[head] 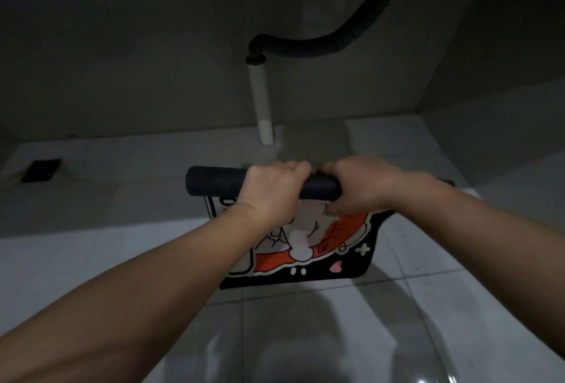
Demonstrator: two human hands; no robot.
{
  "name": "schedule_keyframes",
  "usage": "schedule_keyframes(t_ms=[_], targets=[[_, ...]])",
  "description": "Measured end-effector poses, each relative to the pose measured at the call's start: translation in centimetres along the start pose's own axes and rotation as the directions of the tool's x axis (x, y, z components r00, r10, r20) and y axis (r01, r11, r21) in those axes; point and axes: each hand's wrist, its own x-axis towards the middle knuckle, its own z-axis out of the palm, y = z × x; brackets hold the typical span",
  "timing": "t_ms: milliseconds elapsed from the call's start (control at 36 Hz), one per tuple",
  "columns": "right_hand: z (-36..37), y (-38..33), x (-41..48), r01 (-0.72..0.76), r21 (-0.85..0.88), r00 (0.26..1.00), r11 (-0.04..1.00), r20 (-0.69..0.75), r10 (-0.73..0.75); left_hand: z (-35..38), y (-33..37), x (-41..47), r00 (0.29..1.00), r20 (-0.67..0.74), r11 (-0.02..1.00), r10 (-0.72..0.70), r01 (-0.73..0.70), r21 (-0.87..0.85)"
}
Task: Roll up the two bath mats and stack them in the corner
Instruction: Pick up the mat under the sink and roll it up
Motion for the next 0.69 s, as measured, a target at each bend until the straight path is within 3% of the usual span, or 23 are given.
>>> schedule_keyframes(t_ms=[83,194,278,361,417,528,611,694], targets=[[-0.4,0.0,0.0,-0.021,0.079,1.0,0.997,0.016,0.02,-0.2,-0.1,0.2,1.0,-0.025,1.0,0.001,-0.001,0.02],[0.3,-0.2,-0.5,0.027,-0.129,0.982,0.991,-0.182,-0.05,-0.9,-0.6,1.3,0.99,0.14,0.997,-0.023,0.033,-0.07],[1.8,0.0,-0.8,0.062,-0.436,0.883,0.898,-0.395,-0.253,-1.8,-1.2,1.9,0.934,0.35,0.97,-0.069,0.144,-0.193],[2.1,0.0,-0.6,0.073,-0.474,0.806,0.878,-0.49,-0.331,-1.7,-1.5,1.7,0.909,0.407,0.95,-0.094,0.203,-0.235],[2.4,0.0,-0.3,0.067,-0.469,0.803,0.881,-0.498,-0.326,-1.3,-1.5,1.5,0.926,0.363,0.954,-0.104,0.196,-0.226],[1.9,-0.7,-0.6,0.054,-0.406,0.87,0.912,-0.43,-0.242,-0.6,-1.2,0.8,0.986,0.145,0.99,-0.086,0.1,-0.098],[0.2,-1.1,-0.6,0.025,-0.176,0.97,0.984,-0.233,-0.066,-0.1,-0.7,0.1,0.999,-0.014,0.999,-0.039,0.039,0.01],[-0.8,-0.9,-0.4,0.003,-0.026,0.999,1.0,-0.047,-0.004,0.2,-0.7,-0.1,0.993,-0.116,0.999,0.008,-0.004,0.037]])
